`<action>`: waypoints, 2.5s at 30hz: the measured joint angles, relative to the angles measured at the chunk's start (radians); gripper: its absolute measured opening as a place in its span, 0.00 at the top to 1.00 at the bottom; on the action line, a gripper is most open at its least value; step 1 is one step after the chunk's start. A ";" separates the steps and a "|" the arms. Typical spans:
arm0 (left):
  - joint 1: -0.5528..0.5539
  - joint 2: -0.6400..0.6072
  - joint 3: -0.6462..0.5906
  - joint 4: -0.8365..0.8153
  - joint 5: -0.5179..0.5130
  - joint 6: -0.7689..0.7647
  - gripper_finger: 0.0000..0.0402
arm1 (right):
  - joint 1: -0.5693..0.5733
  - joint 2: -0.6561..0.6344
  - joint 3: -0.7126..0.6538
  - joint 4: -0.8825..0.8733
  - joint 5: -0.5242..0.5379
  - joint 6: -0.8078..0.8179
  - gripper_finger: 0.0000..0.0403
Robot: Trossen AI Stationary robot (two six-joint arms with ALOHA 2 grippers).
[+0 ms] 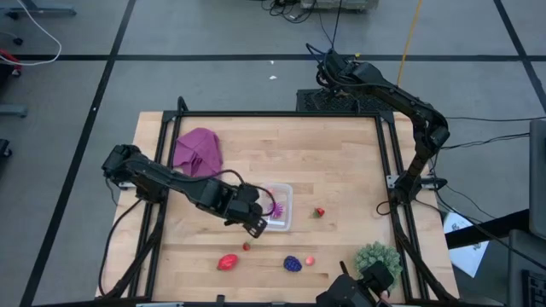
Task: Pick and placing Produce into tupperware
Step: Put the top left strawberry into the transparent bin
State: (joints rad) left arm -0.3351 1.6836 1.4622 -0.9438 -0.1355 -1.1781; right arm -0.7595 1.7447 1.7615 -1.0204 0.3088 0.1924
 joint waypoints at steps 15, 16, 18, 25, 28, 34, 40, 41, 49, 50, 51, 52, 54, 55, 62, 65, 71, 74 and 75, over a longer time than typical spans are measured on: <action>0.052 0.120 0.002 0.164 0.061 0.195 0.61 | -0.091 0.000 0.000 0.082 0.000 -0.022 0.27; 0.060 0.122 0.001 0.161 0.064 0.210 0.61 | -0.100 0.000 0.000 0.082 0.000 -0.022 0.27; 0.079 0.132 0.002 0.207 0.079 0.239 0.61 | -0.118 0.000 0.000 0.080 0.000 -0.022 0.27; 0.115 0.159 0.001 0.252 0.103 0.306 0.61 | -0.152 0.000 0.000 0.073 0.000 -0.022 0.27; 0.126 0.179 0.002 0.299 0.113 0.318 0.61 | -0.152 0.000 0.000 0.072 0.000 -0.027 0.27; 0.128 0.204 0.001 0.312 0.120 0.355 0.61 | -0.151 0.000 0.000 0.075 0.000 -0.029 0.27; 0.137 0.229 0.003 0.332 0.120 0.373 0.60 | -0.151 0.000 0.000 0.075 0.000 -0.029 0.27; 0.138 0.232 0.004 0.333 0.120 0.374 0.60 | -0.151 0.000 0.000 0.076 0.000 -0.029 0.27; 0.152 0.264 0.003 0.357 0.117 0.402 0.60 | -0.151 0.000 0.000 0.100 0.000 -0.032 0.27; 0.153 0.268 0.002 0.350 0.119 0.404 0.60 | -0.151 0.000 0.000 0.105 0.000 -0.036 0.27; 0.156 0.274 0.001 0.346 0.122 0.410 0.60 | -0.151 0.000 0.000 0.112 0.001 -0.042 0.27; 0.158 0.277 0.001 0.358 0.124 0.411 0.60 | -0.151 0.000 0.000 0.118 0.000 -0.047 0.27; 0.158 0.279 0.001 0.360 0.127 0.417 0.60 | -0.151 0.000 0.000 0.129 0.000 -0.051 0.27; 0.158 0.279 0.001 0.357 0.127 0.420 0.60 | -0.151 0.000 0.000 0.135 0.001 -0.051 0.27; 0.156 0.296 0.002 0.375 0.136 0.415 0.60 | -0.151 0.000 0.000 0.149 0.000 -0.056 0.27; 0.155 0.307 0.001 0.371 0.141 0.409 0.60 | -0.151 0.000 0.000 0.149 0.000 -0.056 0.27; 0.155 0.304 0.001 0.371 0.144 0.406 0.60 | -0.151 0.000 0.000 0.149 0.000 -0.056 0.27; 0.154 0.304 0.001 0.373 0.156 0.397 0.60 | -0.151 0.000 0.000 0.149 0.000 -0.056 0.27; 0.152 0.304 0.001 0.373 0.157 0.394 0.60 | -0.151 0.000 0.000 0.149 0.000 -0.058 0.27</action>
State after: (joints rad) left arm -0.1833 1.9877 1.4635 -0.5709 0.0218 -0.7845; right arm -0.9108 1.7451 1.7611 -0.8715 0.3092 0.1343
